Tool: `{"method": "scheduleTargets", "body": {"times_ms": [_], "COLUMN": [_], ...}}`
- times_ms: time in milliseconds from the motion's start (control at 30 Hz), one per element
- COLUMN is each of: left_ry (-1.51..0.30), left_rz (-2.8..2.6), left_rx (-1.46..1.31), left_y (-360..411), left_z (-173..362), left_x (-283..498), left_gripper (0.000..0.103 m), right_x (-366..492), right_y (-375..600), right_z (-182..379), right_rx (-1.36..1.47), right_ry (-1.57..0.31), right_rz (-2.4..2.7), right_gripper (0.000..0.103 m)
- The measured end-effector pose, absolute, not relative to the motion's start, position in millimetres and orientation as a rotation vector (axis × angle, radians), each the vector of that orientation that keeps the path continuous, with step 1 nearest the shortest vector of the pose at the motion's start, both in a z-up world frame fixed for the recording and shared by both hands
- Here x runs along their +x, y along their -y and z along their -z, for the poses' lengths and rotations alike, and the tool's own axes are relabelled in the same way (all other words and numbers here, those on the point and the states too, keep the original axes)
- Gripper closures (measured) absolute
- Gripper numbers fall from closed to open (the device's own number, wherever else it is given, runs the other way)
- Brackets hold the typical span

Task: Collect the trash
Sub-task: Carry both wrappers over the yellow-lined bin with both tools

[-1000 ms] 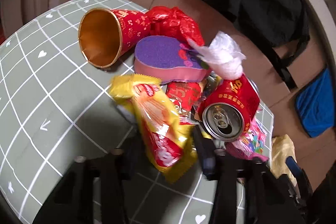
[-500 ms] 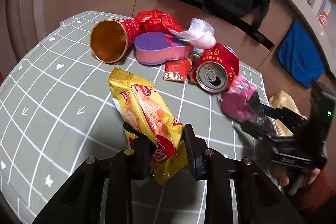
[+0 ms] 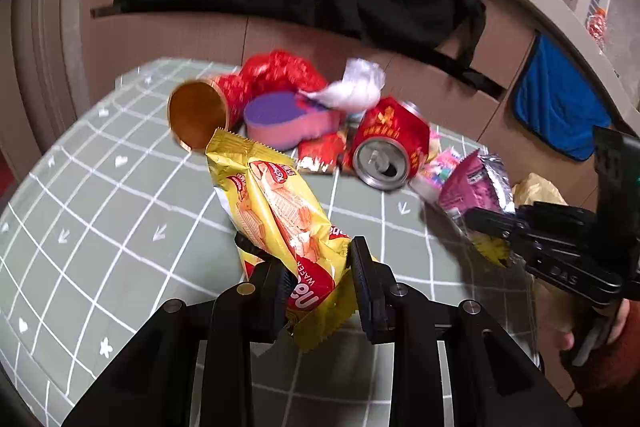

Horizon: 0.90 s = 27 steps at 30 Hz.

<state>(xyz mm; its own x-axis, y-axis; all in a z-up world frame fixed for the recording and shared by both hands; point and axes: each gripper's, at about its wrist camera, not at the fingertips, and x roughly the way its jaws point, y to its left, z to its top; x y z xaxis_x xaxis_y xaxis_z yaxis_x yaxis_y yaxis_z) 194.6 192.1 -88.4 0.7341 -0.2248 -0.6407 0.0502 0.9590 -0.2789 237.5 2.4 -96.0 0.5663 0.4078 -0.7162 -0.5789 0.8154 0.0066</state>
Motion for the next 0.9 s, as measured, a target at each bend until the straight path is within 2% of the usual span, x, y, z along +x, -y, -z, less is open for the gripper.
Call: {"method": "scheduleTargets", "body": {"times_ms": [267,500,900], "left_ry": [-0.662,-0.554,-0.448], "left_rz": [0.173,0.248,0.574], "left_rx": [-0.195,-0.152,-0.039], "left_y": [-165.5,-120.4,51.1], "left_z": [63.5,27.6,-18.5], "left_x": [186.2,178.3,204.8], "left_gripper": [0.073,0.073,0.073], "right_x": [221.8,197.0,144.7], "right_y": [13.0,42.2,211.8], "right_z": [78.4,46.0,-21.8], "right_rx": [-0.168,-0.144,-0.067], "right_ry": [-0.733,-0.617,-0.442], "right_rz": [-0.603,-0.551,-0.177], "right_gripper": [0.091,0.091,0.091]}}
